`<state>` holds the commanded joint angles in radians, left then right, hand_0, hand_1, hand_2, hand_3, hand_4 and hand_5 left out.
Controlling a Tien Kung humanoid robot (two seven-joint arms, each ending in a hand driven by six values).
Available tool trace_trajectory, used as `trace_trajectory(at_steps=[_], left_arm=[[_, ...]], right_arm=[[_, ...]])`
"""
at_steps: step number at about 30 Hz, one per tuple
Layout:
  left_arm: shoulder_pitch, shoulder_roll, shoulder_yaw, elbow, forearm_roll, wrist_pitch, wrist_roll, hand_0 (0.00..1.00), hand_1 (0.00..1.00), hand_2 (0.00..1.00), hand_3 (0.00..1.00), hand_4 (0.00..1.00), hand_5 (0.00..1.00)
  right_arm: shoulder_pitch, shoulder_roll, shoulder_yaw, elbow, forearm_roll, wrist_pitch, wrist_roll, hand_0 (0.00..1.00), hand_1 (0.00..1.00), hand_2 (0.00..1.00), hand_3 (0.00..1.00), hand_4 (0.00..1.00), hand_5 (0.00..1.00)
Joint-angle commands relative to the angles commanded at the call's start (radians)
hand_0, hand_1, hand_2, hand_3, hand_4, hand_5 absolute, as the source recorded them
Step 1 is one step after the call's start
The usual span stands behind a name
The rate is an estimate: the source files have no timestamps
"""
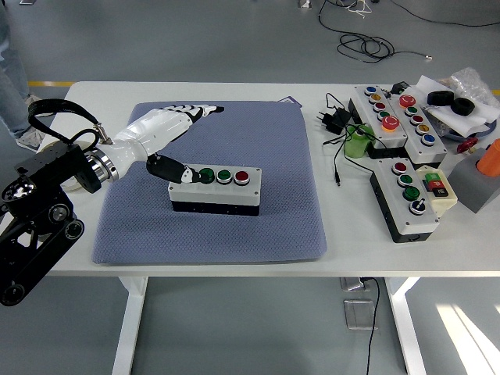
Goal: Pick up the button,place it on the desk,press the button,press the button
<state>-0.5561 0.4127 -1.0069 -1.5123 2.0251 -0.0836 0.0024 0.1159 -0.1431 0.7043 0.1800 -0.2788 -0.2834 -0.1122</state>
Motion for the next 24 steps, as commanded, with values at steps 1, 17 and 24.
trace_trajectory(at_steps=[1,17,24], left_arm=[[0.002,0.002,0.001,-0.022,0.015,0.002,0.015,0.51,0.488,0.566,0.998,0.823,0.203],[-0.039,-0.014,0.117,-0.082,0.166,-0.183,0.205,0.051,0.048,0.074,0.92,0.466,0.002],[-0.049,-0.02,0.127,-0.055,0.184,-0.258,0.249,0.056,0.04,0.068,0.916,0.441,0.002]], right_arm=[[0.0,0.0,0.0,0.0,0.0,0.0,0.0,0.787,0.797,0.817,0.751,0.412,0.479],[0.005,-0.002,0.0,0.0,-0.002,0.0,0.0,0.787,0.797,0.817,0.751,0.412,0.479],[0.005,-0.002,-0.001,0.0,-0.004,0.001,0.0,0.787,0.797,0.817,0.751,0.412,0.479]])
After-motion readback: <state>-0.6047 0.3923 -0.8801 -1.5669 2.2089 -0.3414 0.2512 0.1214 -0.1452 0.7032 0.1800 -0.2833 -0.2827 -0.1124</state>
